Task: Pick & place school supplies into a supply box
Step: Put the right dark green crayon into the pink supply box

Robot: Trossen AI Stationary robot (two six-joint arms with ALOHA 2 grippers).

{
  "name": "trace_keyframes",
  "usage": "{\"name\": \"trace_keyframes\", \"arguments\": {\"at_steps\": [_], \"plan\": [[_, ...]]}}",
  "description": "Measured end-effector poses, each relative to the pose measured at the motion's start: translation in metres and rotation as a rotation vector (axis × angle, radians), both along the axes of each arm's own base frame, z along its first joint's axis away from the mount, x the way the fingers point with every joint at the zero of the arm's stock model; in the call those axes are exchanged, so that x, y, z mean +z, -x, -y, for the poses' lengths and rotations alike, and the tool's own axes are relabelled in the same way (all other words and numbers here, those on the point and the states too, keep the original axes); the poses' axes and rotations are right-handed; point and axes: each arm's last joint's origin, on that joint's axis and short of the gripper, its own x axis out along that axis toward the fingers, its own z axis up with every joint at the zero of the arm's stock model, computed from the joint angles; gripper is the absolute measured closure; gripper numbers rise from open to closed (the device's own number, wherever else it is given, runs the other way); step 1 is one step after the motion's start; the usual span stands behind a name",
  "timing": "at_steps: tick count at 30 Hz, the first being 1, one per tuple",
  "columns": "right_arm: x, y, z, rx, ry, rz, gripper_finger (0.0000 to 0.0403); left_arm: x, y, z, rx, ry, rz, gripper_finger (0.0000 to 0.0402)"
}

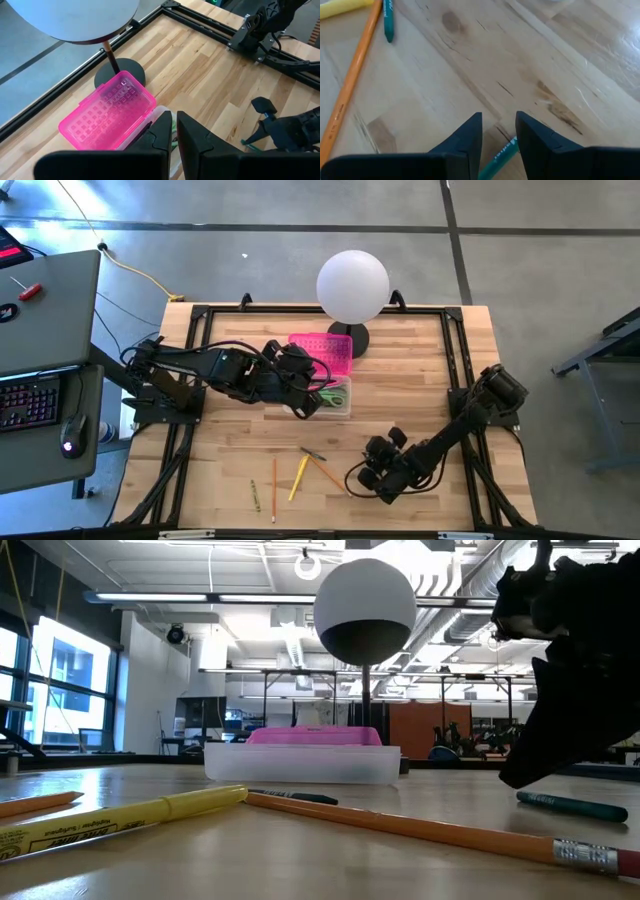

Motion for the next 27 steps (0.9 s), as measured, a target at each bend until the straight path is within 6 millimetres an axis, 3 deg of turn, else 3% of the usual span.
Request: {"name": "trace_keyframes", "arguments": {"at_steps": [27], "plan": [[-0.0025, 0.0068, 0.008, -0.074, 0.014, -0.066, 0.0307, 0.0, 0.0, -0.0001, 0.0, 0.001, 0.0, 0.0341]]}}
